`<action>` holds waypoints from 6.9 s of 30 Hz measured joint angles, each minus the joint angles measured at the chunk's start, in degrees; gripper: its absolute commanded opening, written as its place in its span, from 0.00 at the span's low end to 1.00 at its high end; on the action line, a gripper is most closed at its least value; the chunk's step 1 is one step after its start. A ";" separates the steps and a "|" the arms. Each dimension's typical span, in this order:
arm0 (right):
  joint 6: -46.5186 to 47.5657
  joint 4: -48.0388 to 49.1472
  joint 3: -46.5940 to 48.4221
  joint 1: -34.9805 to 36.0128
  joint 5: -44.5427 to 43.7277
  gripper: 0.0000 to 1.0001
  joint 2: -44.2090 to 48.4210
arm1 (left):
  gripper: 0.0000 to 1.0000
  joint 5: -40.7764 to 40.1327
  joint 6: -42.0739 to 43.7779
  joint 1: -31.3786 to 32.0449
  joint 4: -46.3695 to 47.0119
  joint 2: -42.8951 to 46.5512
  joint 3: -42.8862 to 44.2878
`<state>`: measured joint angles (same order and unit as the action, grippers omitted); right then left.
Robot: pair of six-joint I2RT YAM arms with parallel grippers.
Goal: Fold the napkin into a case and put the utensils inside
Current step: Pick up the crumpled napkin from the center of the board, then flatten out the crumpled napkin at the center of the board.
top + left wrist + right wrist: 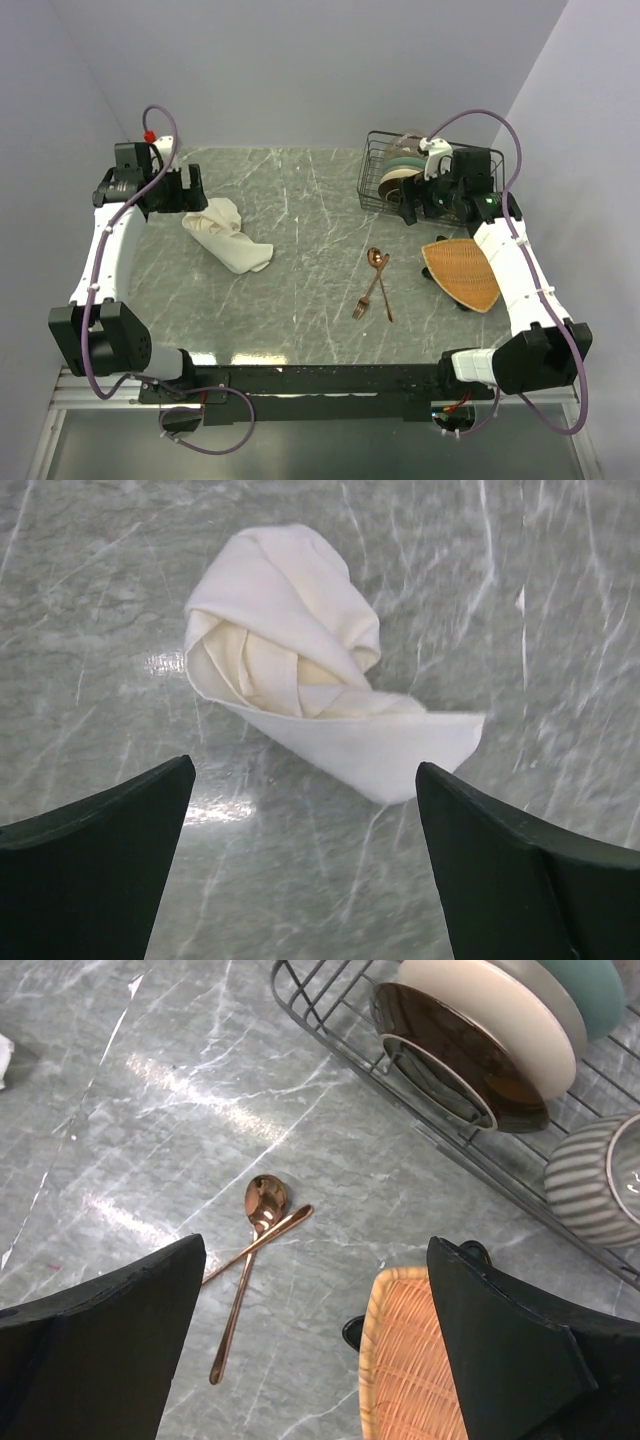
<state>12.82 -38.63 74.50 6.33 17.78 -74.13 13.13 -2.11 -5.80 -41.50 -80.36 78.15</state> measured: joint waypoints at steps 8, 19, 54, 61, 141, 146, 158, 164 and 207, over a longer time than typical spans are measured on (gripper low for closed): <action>0.76 -2.75 0.96 0.00 1.70 1.00 -3.28 | 0.99 4.55 20.63 0.20 -6.38 -5.20 1.70; 1.64 -7.13 1.36 0.00 2.25 1.00 -4.94 | 0.99 0.35 40.46 2.03 -10.05 -19.02 2.36; 2.01 -9.09 10.93 0.68 9.60 1.00 -15.04 | 0.81 3.43 54.90 6.12 -14.43 -28.63 12.74; 2.05 -9.35 10.43 0.92 9.86 1.00 -14.56 | 0.20 1.51 59.21 5.88 -15.50 -31.28 10.03; 14.40 27.98 16.85 38.84 8.81 0.87 -23.34 | 0.98 27.71 41.22 1.88 -8.66 18.49 -2.91; 20.72 15.74 -3.17 40.59 6.64 0.92 -14.62 | 0.99 22.45 45.09 0.44 -19.30 21.44 -17.31; 8.17 4.55 16.35 31.98 8.76 0.74 -29.51 | 0.87 22.14 34.16 0.48 -9.62 0.28 -14.10; 3.04 0.96 14.16 28.83 8.85 0.75 -34.93 | 0.89 17.55 33.46 10.54 -5.01 0.48 -18.40; -25.66 14.95 16.46 32.06 20.17 0.68 -41.51 | 0.75 12.98 29.42 -9.73 -15.41 -0.24 -7.21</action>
<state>-12.84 -23.68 90.96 38.39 37.95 -115.63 26.11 27.31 -15.53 -56.90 -80.60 70.94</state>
